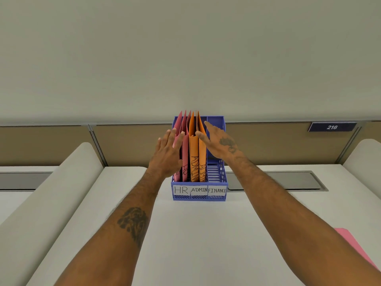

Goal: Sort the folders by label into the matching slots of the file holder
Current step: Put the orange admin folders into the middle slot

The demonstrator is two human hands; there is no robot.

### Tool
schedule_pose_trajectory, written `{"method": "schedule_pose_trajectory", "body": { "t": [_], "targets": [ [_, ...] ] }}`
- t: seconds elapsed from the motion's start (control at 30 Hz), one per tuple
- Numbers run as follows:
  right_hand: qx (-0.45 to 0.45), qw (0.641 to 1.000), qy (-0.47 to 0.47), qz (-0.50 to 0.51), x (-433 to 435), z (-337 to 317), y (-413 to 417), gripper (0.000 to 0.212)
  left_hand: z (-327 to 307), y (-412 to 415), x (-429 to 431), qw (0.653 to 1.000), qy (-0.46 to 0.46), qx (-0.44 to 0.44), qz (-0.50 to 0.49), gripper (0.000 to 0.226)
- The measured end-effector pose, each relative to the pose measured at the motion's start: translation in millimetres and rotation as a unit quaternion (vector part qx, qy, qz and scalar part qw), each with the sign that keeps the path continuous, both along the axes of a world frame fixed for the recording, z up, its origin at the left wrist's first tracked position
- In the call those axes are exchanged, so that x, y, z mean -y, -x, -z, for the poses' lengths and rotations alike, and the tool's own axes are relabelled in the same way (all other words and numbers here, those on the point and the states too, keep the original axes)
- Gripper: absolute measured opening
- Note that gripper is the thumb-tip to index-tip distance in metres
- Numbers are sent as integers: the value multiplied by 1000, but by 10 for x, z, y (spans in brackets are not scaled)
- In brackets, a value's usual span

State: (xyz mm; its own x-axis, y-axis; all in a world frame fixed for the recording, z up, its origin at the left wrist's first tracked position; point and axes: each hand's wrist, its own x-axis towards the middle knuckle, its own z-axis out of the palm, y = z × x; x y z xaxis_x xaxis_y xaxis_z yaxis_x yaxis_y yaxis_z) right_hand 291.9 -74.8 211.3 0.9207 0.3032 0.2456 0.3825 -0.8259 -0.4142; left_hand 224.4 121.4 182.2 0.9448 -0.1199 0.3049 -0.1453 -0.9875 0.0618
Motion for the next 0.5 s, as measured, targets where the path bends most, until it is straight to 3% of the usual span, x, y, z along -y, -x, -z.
{"method": "schedule_pose_trajectory", "body": {
  "t": [0.3,0.5],
  "targets": [
    [57,990,130,24,305,197,619,88,40,453,79,999,-31,4,-18,99],
    [74,986,141,42,538,314,1041,86,29,731,253,999,-35,12,-14,100]
  ]
}}
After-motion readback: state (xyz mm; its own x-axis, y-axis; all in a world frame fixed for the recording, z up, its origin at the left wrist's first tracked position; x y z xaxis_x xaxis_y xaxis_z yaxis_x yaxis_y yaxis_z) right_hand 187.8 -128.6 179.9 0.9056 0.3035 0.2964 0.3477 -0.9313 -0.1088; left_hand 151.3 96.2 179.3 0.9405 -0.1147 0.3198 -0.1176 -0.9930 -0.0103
